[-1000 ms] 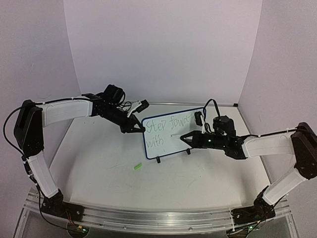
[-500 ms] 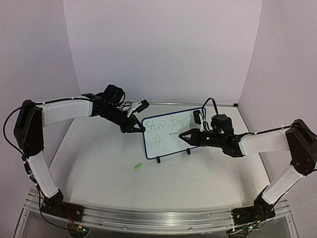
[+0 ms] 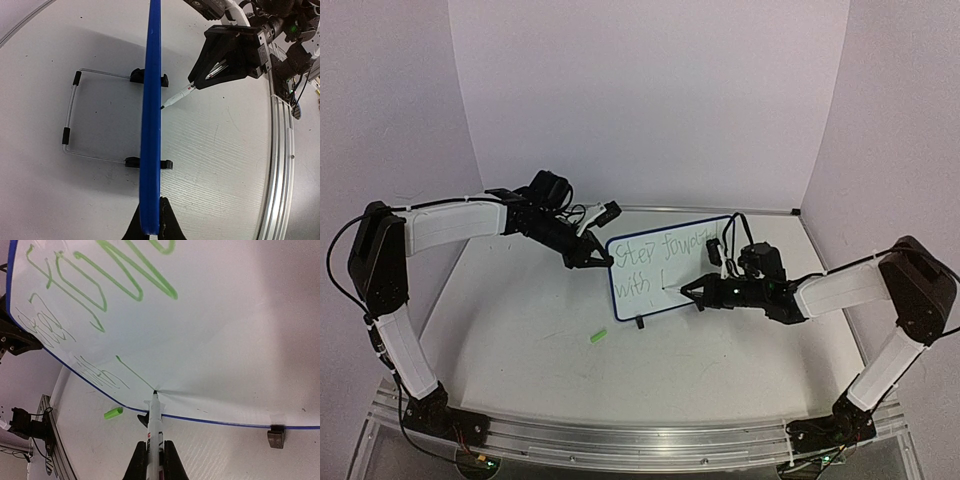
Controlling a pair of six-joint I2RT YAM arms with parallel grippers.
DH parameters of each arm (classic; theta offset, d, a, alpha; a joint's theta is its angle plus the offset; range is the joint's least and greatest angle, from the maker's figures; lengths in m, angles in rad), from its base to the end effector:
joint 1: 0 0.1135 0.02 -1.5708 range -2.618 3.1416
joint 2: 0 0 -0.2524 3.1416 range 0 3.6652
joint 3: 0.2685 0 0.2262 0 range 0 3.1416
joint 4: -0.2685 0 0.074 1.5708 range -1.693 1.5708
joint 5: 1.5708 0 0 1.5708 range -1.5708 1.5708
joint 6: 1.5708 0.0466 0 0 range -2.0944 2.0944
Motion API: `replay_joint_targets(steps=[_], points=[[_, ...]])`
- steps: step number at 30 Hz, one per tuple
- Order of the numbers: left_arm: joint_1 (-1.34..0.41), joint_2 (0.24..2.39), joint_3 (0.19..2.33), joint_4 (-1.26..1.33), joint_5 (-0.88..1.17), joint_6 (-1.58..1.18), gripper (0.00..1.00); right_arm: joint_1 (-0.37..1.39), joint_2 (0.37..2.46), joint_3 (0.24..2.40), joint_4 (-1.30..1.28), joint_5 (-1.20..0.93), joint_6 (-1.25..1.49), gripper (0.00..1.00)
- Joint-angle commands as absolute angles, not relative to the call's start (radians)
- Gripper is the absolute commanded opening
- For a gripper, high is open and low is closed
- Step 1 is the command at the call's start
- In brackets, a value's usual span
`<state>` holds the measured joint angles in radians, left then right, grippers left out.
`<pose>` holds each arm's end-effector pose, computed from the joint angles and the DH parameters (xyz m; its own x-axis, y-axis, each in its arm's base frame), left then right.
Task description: Write a sentence on the whiteboard
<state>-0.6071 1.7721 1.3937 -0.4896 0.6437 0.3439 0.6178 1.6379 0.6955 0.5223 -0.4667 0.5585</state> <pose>0.2856 -0.2325 0.2511 -0.3287 0.5567 -0.7629 0.9408 0.2634 -0.2132 0.2481 0.2020 0.1770 -0.7335 0.0593 -0.6771 -0.5465 0.5408 0.6395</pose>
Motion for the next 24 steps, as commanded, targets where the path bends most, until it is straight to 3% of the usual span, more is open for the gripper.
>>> replay_joint_targets(steps=[1,24], points=[[-0.618,1.801,1.414,-0.543,0.6,0.371,0.0,0.609,1.655,0.7,0.57,-0.427,0.568,0.0],[-0.618,1.8,1.414,-0.543,0.6,0.371,0.0,0.609,1.577,0.715,0.587,-0.412,0.599,0.0]])
